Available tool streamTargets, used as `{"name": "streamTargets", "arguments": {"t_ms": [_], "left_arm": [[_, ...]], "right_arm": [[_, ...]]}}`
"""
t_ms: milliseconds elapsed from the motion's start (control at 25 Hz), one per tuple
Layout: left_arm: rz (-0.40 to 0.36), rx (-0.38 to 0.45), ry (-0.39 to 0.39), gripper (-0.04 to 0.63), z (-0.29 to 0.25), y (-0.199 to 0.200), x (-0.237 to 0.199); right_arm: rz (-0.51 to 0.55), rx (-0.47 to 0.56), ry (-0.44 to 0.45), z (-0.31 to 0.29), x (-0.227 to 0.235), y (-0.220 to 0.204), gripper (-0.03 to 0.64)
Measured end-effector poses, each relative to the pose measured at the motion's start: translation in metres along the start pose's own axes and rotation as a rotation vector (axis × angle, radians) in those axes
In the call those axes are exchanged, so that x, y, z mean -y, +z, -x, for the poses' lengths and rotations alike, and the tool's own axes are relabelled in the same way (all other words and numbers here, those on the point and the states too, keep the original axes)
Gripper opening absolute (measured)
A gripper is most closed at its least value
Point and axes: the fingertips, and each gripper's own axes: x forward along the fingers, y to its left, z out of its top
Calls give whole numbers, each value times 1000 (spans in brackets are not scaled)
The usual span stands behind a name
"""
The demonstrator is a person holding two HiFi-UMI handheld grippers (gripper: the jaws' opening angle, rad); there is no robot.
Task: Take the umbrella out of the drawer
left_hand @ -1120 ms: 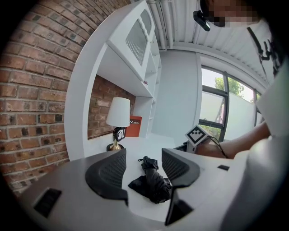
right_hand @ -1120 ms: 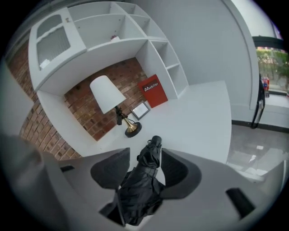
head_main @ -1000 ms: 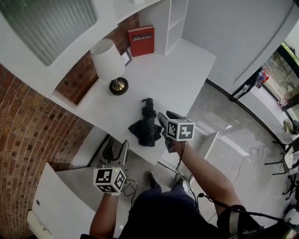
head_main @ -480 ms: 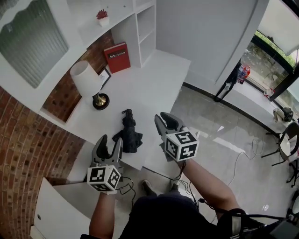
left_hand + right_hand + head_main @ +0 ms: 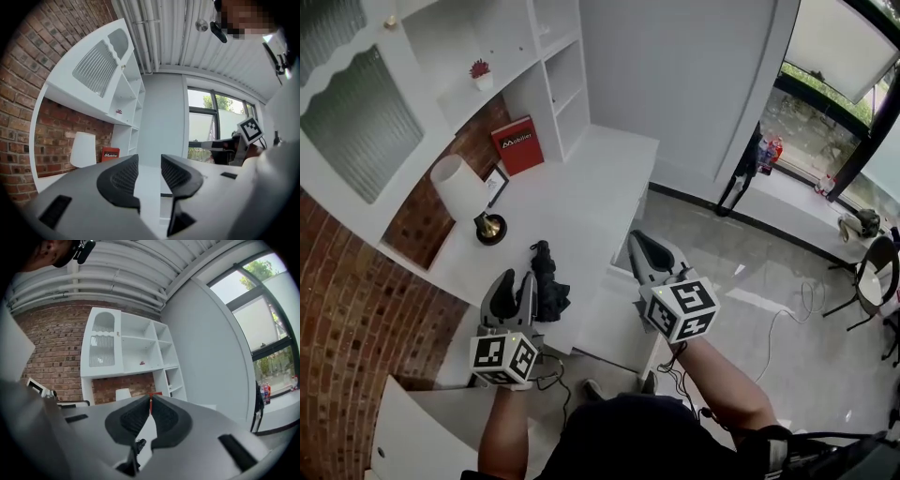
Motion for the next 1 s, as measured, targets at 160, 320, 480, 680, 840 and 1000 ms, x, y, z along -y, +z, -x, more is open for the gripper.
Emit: {"name": "streamTargets", "arguments": {"t_ms": [160,320,480,680,840,1000], "left_arm": [[-21,42,-11,129,-7,23,12],[-37,80,-3,107,-13,46,19],[-53,134,-11,75,-13,70,26],[-78,189,-27,31,-8,89,36],[-84,197,-44,31,-9,94,40],[-85,201,-43,31,-8,94,40]], "right_arm": [[44,40,-11,16,9,21,5],[81,69,0,27,10,38,0],[110,91,12,33,9,48,0],[157,113,7,38,8,59,0],[174,128,1,38,8,65,0],[172,129,5,38,4,65,0]]}}
